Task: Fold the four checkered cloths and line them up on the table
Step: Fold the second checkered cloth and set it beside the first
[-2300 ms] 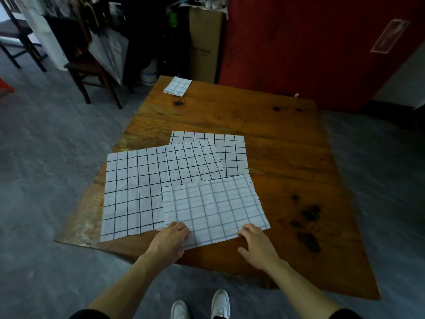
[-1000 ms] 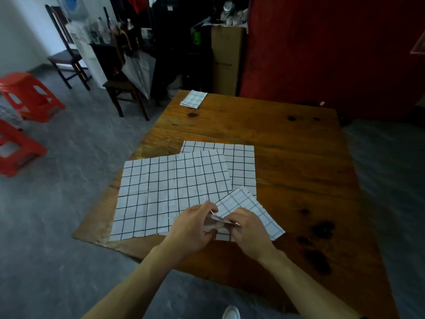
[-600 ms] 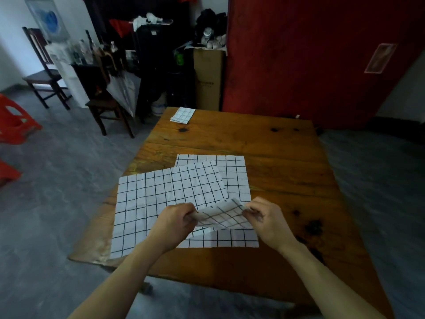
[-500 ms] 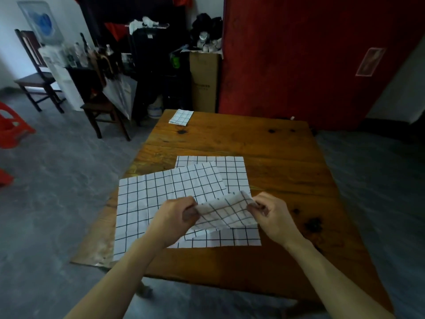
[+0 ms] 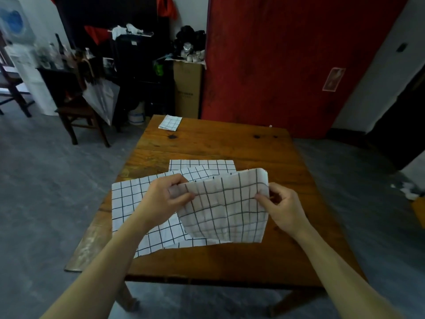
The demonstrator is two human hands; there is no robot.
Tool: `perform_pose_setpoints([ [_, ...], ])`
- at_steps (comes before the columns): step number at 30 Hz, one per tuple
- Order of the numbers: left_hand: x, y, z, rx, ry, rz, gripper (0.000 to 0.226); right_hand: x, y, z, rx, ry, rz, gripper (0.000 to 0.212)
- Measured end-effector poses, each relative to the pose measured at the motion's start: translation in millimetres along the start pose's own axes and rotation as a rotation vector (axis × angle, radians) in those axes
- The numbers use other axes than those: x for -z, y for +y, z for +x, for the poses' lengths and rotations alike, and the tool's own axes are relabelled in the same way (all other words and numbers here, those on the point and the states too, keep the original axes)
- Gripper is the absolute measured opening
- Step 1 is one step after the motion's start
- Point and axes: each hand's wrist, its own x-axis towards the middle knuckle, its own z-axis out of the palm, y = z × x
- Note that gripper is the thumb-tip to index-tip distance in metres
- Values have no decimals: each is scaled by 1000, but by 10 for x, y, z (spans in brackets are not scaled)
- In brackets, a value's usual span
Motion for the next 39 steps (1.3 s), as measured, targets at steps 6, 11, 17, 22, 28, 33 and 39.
perform_pose_setpoints([
  [6,-107,-215,247,62,72,-35,15,-83,280,215,-88,-22,10,22],
  [11,-282,-522,633,103,75,30,18,-210,756,633,-163,-35,-29,21],
  [17,-576,-854,1247,217,69,109,17,-282,1313,1203,-231,-84,-52,21],
  [22,-788,-1072,1666,254,87,163,16,-276,1659,1613,-295,-99,-78,20],
  [28,-864,-1166,1770,223,7,229,17,-253,1841,1791,-203,-157,-233,15],
  [33,-802,-1255,1590,154,-106,303,20,-270,1866,1652,-108,-217,-288,21],
  [39,-796,-1457,1241,82,-368,481,21,-402,1779,1355,-219,-461,-535,58],
])
